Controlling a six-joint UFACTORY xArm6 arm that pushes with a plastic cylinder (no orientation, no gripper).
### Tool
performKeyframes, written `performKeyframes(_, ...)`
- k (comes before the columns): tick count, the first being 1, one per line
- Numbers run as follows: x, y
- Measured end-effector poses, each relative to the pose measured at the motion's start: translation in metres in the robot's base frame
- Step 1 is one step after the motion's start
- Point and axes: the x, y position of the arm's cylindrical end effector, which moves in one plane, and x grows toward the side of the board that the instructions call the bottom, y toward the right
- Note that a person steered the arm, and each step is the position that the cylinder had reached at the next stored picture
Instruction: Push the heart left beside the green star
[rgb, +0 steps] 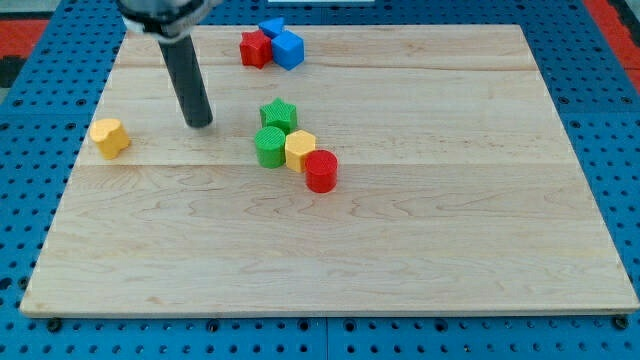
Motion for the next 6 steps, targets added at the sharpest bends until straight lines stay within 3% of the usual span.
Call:
performKeyframes(1, -0.016, -0.068)
performKeyframes(2, 0.015, -0.14)
performKeyframes(3, 0.067, -0.135)
performKeyframes(5, 0.049, 0.036)
performKeyframes(6, 0.046, -0.038)
